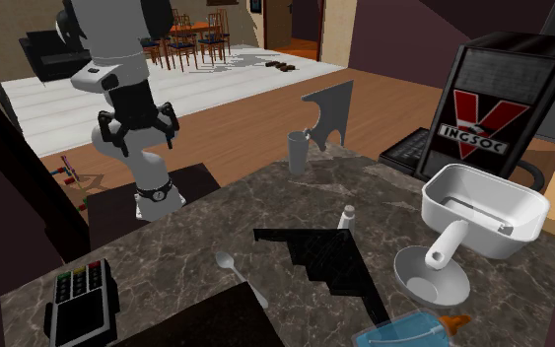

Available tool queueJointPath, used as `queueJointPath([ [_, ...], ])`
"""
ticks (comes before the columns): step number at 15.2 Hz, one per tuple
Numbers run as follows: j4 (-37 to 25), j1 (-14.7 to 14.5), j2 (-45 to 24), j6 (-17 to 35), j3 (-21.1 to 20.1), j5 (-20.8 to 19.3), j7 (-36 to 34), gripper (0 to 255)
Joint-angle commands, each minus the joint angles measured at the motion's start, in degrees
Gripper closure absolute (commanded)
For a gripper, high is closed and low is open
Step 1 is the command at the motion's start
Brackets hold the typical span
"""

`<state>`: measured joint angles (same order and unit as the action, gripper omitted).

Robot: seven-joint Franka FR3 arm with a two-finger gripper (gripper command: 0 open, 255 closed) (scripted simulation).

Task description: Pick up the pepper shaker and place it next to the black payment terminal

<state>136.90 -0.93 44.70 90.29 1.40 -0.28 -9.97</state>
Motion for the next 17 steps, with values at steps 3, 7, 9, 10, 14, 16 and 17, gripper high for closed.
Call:
queueJointPath([
  [3,0.4,-0.8,-1.5,2.4,-2.4,1.4,-2.6,0],
  [7,0.4,-2.3,-5.4,7.3,-7.1,3.7,-7.7,0],
  [9,-0.1,-2.9,-7.9,9.7,-9.5,4.5,-10.3,0],
  [10,-0.4,-3.2,-9.2,10.9,-10.7,4.8,-11.6,0],
  [14,-2.6,-4.1,-15.1,15.6,-15.3,5.4,-16.8,0],
  [16,-4.2,-4.3,-18.3,17.7,-17.6,5.2,-19.6,0],
  [17,-5.1,-4.4,-20.1,18.7,-18.7,5.0,-21.0,0],
])
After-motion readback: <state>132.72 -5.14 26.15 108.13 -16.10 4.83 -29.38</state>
